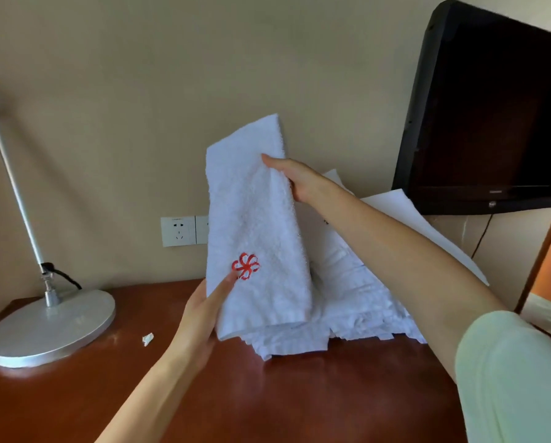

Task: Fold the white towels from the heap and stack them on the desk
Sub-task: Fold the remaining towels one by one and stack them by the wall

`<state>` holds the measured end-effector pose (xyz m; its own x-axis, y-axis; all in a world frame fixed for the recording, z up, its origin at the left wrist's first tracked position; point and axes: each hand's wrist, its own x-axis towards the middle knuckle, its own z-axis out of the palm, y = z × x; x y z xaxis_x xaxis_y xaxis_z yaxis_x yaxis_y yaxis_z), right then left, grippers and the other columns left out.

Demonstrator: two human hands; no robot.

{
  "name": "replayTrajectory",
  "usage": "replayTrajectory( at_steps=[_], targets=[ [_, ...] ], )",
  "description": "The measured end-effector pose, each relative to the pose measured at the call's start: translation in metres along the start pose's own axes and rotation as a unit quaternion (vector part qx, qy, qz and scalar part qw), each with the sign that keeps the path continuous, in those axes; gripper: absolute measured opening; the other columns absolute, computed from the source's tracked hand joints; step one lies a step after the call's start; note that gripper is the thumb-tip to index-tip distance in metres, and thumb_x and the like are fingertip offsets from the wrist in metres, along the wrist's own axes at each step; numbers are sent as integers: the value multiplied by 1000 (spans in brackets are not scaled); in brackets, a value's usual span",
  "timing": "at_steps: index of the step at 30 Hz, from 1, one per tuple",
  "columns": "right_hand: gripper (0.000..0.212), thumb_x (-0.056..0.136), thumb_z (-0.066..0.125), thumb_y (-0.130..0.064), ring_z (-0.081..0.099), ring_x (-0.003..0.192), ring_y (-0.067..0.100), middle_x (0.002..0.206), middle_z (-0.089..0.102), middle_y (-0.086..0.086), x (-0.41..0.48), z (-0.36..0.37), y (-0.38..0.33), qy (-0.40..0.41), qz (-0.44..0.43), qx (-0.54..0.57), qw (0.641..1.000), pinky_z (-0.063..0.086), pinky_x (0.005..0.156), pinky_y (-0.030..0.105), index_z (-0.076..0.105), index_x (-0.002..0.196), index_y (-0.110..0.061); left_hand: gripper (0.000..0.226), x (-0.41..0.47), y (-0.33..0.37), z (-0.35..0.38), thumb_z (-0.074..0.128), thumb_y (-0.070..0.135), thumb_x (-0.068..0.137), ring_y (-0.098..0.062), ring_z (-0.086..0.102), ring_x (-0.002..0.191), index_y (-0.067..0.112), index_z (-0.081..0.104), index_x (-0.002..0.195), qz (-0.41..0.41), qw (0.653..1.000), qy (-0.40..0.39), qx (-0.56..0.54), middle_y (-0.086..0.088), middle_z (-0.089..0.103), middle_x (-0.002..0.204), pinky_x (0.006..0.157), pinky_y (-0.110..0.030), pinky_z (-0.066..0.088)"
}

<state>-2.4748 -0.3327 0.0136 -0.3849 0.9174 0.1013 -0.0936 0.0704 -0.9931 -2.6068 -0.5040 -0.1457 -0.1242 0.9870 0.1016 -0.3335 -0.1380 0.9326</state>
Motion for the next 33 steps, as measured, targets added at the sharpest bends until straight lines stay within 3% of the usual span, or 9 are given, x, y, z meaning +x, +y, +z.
replayTrajectory(
  at_steps=[4,10,14,17,21,23,25,28,33],
  targets=[
    [15,94,62,-25,67,85,16,89,72,2,43,-9,6,20,15,-38,999,54,78,26,66,96,-10,31,34,-5,5,60,31,91,-17,70,98,20,60,120,-10,1000,3,-6,1,73,108,79,-34,53],
    [34,91,66,-26,63,100,21,118,66,9,90,-25,43,65,67,-77,993,50,87,31,62,117,-5,37,67,-22,2,62,29,91,-14,70,98,21,54,126,-3,999,46,-1,3,72,109,89,-37,54],
    [56,88,68,-34,54,120,27,133,57,13,101,-38,74,106,155,-153,970,42,94,33,51,129,0,56,72,-30,3,61,34,91,-2,56,112,29,35,140,28,994,41,94,16,55,127,95,-25,45],
    [71,88,66,-42,49,125,33,137,50,17,105,-39,79,144,207,-253,934,40,102,39,38,138,0,63,78,-29,3,53,26,97,0,34,126,34,20,149,64,980,14,189,18,32,142,102,-19,28],
    [71,85,73,-24,56,117,30,135,51,12,115,-40,67,178,111,-420,883,49,89,37,34,140,-4,49,85,-36,4,48,27,98,-15,23,136,51,32,138,99,927,32,361,4,13,152,109,-25,19],
    [82,82,75,-21,53,120,28,138,47,9,116,-44,65,176,84,-477,857,49,90,35,24,146,-9,51,84,-36,3,40,20,97,-15,12,144,55,33,132,207,878,36,430,13,3,156,116,-33,15],
    [84,82,74,-20,51,123,27,140,46,8,117,-45,68,168,65,-550,815,46,88,32,23,147,-11,68,84,-31,5,31,10,82,-4,7,147,49,37,138,296,839,-27,456,17,11,158,119,-38,10],
    [70,85,66,-12,47,126,30,147,32,13,121,-36,76,167,18,-640,750,44,88,33,29,145,-13,69,79,-21,23,25,20,80,6,5,144,46,32,144,262,827,-142,476,24,19,155,120,-32,0],
    [55,102,37,-30,3,149,23,161,5,11,123,-40,87,36,-10,-766,642,3,119,44,20,154,-18,74,84,-28,35,7,49,74,-9,4,148,49,25,146,223,769,-179,572,20,17,157,121,-43,-1]
  ],
)
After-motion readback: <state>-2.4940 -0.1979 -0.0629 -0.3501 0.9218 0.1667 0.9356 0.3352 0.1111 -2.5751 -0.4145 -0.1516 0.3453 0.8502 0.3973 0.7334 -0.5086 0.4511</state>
